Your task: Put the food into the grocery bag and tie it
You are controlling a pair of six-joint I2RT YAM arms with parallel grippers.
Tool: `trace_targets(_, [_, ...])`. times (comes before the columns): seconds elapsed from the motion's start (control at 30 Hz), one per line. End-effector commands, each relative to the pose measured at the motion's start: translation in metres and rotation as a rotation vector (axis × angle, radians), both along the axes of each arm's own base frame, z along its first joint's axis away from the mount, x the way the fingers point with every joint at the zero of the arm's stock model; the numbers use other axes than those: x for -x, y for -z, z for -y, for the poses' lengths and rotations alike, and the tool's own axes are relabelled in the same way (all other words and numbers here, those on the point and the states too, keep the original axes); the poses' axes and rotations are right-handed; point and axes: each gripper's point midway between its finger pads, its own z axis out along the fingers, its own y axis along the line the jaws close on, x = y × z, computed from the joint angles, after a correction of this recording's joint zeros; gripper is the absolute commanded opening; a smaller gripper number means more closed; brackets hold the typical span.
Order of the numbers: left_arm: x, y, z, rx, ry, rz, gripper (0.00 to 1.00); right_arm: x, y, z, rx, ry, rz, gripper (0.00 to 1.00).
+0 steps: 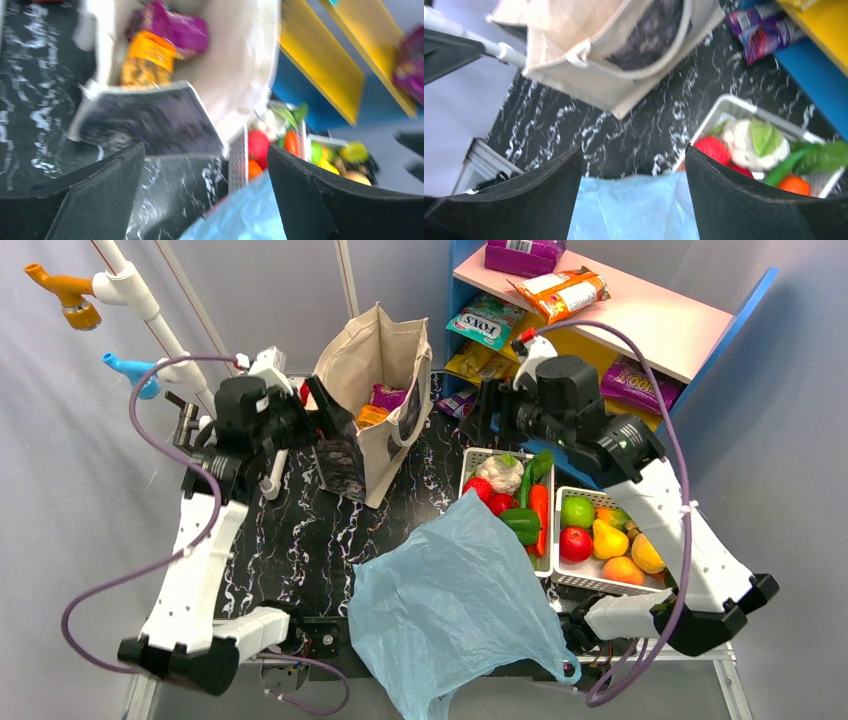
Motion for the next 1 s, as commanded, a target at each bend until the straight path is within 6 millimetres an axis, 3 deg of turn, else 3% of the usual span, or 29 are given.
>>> trace_targets(0.0, [0.059, 0.005, 0.038, 0.057, 0.323, 0.034, 0.9, 0.033, 0.029, 0.029, 0.077, 0.004, -0.078, 0.81])
trace_targets(0.13, [0.098, 0.028, 0.058, 0.107, 0.492, 0.002, 0.88, 0.057, 0.047, 0.048, 0.087, 0.004, -0.102, 0.82])
trace_targets(0.27, [0.13, 0.057, 0.081, 0.179, 0.642, -0.114, 0.85, 0.091, 0.061, 0.047, 0.062, -0.13, -0.133, 0.85])
trace_targets(0.4, [0.15, 0.087, 0.092, 0.137, 0.693, -0.187, 0.88, 0.113, 0.08, 0.056, 0.051, -0.151, -0.184, 0.86])
trace_targets(0.67, [0.178, 0.125, 0.105, 0.042, 0.766, -0.258, 0.91, 0.123, 0.093, 0.062, 0.077, -0.151, -0.231, 0.86])
trace_targets(0.97, [0.192, 0.17, 0.121, -0.128, 0.819, -0.353, 0.84, 0.124, 0.094, 0.063, 0.096, -0.154, -0.245, 0.86])
